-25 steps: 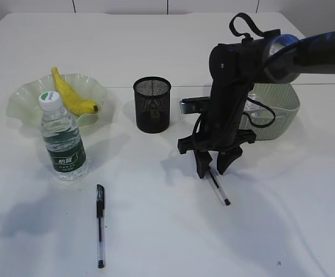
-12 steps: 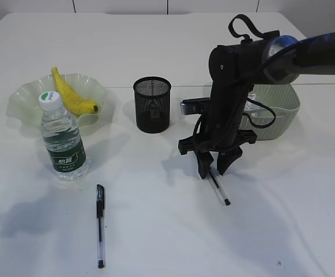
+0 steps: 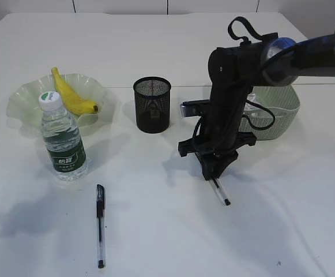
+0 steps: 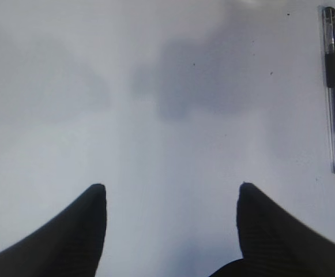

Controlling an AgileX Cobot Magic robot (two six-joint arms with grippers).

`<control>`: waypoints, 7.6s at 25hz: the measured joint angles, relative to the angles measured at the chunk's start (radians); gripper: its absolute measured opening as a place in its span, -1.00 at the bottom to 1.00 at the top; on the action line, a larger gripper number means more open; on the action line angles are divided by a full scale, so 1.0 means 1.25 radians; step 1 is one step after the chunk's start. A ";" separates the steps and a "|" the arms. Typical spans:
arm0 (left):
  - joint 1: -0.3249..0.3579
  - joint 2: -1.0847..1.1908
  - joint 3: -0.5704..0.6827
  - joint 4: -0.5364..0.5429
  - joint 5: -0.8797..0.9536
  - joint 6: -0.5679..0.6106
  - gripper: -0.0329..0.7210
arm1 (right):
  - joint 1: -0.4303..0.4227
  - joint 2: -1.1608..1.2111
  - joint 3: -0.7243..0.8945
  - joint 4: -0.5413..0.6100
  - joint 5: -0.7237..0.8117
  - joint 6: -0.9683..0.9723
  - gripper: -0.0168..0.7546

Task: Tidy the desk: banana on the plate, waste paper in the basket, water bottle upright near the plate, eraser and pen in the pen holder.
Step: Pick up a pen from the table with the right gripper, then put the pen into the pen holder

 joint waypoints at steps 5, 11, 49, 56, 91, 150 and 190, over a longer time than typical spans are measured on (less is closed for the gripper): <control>0.000 0.000 0.000 0.000 0.000 0.000 0.40 | 0.000 0.006 -0.002 0.007 0.007 0.000 -0.70; 0.000 0.000 0.000 0.000 -0.002 0.000 0.40 | 0.000 0.006 -0.002 0.008 0.008 0.000 -0.84; 0.000 0.000 0.000 0.000 -0.002 0.000 0.40 | 0.000 -0.431 0.561 0.143 -0.572 -0.289 -0.85; 0.000 0.000 0.000 0.000 -0.002 0.000 0.40 | 0.000 -0.431 0.559 0.258 -0.809 -0.391 -0.85; 0.000 0.000 0.000 0.002 -0.023 0.000 0.40 | 0.062 -0.234 0.268 0.179 -1.072 -0.316 -0.85; 0.000 0.000 0.000 0.008 -0.041 0.001 0.40 | 0.062 -0.045 0.157 -0.032 -1.227 -0.121 -0.82; 0.000 0.000 0.000 0.008 -0.041 0.002 0.40 | 0.062 -0.058 0.157 -0.033 -1.215 -0.121 -0.54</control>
